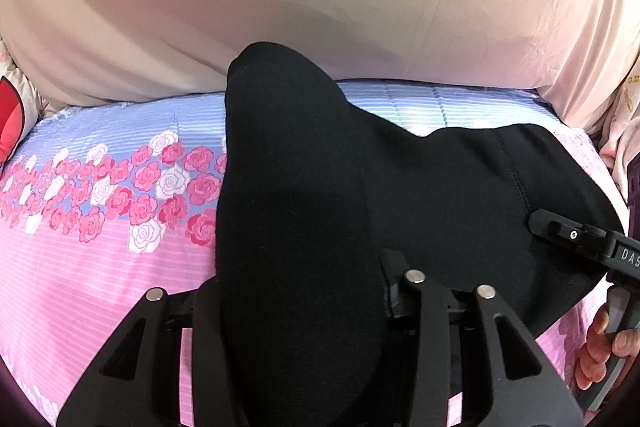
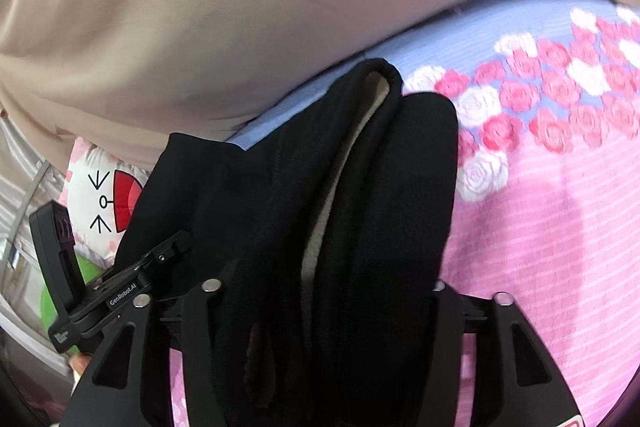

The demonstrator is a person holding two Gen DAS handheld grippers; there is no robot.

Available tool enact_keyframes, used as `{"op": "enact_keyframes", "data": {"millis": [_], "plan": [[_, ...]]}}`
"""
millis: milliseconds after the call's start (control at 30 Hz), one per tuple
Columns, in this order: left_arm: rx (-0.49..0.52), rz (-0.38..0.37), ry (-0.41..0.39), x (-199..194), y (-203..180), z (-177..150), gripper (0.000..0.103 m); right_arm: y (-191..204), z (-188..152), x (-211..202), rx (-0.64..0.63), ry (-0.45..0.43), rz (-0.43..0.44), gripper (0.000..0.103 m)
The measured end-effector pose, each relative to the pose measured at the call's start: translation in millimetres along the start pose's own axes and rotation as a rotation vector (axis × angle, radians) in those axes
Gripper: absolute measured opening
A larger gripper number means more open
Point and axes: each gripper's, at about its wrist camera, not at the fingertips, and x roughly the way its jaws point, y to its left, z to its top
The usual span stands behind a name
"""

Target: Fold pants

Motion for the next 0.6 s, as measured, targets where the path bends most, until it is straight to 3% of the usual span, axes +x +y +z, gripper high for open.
{"op": "enact_keyframes", "data": {"millis": [100,167,233,267,300,333,433,500,567,600], "plan": [[-0.031,0.003,0.004,-6,13,-2,0.061,-11,0,-3,0.047,0.035,0.005,0.063],[-0.082,-0.005,-0.009,-26,35,-3,0.062,-16,-2,-26,0.059,0.012,-0.061,0.070],[-0.157,0.050,-0.074,-60,65,0,0.062,-13,-1,-60,0.044,-0.082,-0.154,0.072],[-0.200,0.063,-0.115,-78,78,5,0.062,-4,0,-82,0.015,-0.169,-0.238,0.071],[-0.237,0.050,-0.143,-91,88,11,0.062,7,3,-92,-0.029,-0.209,-0.278,0.057],[-0.267,0.011,-0.160,-103,93,23,0.063,21,9,-93,-0.083,-0.204,-0.273,0.035],[-0.247,-0.095,-0.158,-99,75,53,0.072,67,25,-55,-0.195,-0.097,-0.156,0.012],[-0.220,-0.131,-0.113,-74,56,62,0.076,81,32,-23,-0.236,-0.038,-0.147,0.007],[-0.194,-0.142,0.017,-24,38,66,0.076,76,43,11,-0.237,0.002,-0.205,0.007],[-0.190,-0.123,0.065,-1,34,66,0.076,64,49,23,-0.214,0.016,-0.239,0.000]]}}
